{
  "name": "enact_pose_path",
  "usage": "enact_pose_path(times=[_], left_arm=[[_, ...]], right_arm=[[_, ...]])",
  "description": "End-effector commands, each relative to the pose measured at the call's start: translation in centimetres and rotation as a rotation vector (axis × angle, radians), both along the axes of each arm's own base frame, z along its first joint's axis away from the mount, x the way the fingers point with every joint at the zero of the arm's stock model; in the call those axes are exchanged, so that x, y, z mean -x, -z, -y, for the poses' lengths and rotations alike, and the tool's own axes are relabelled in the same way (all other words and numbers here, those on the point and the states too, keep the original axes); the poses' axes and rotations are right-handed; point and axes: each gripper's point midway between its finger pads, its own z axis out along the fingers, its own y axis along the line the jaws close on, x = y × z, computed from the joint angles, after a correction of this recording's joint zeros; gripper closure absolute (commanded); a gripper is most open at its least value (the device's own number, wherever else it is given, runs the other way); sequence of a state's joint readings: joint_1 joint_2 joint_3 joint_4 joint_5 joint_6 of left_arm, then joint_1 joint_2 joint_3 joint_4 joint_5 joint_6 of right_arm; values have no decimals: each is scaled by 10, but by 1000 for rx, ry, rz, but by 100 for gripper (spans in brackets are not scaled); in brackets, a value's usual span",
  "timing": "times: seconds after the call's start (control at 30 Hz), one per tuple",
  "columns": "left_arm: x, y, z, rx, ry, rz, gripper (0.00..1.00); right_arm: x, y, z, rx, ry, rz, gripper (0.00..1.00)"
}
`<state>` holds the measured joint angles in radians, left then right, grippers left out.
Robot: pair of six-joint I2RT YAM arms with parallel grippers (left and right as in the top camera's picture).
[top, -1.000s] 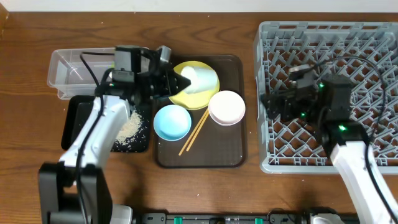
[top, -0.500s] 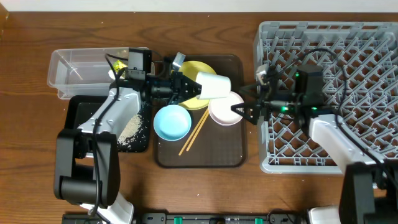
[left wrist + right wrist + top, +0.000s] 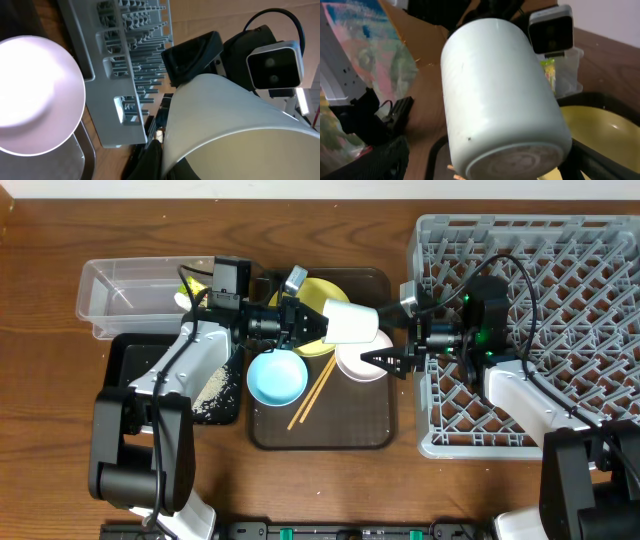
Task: Sort waste into correct bins and load items into the dishwasher rack
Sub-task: 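Hand the white cup from the left gripper to the right gripper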
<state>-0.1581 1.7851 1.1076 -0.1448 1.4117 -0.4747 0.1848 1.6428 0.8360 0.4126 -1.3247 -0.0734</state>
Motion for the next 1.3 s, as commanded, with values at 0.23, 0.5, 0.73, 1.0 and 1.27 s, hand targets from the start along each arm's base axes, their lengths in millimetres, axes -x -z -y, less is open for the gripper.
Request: enact_pose_path(times=[0.23, 0.5, 0.73, 1.0, 1.27], left_arm=[[9, -8, 12, 38, 60, 3, 94], [12, -8, 16, 38, 73, 2, 94], [12, -8, 16, 38, 73, 2, 94], [11, -7, 16, 35, 71, 3, 94], [1, 5, 14, -33, 21, 48, 54]], right_arm=[[-5, -3, -9, 7, 11, 54, 11], [-7, -8, -9, -1, 14, 95, 18], [-8, -12, -9, -10, 14, 134, 25], [-7, -12, -9, -11, 10, 128, 52], [-5, -4, -8, 3, 12, 56, 58]])
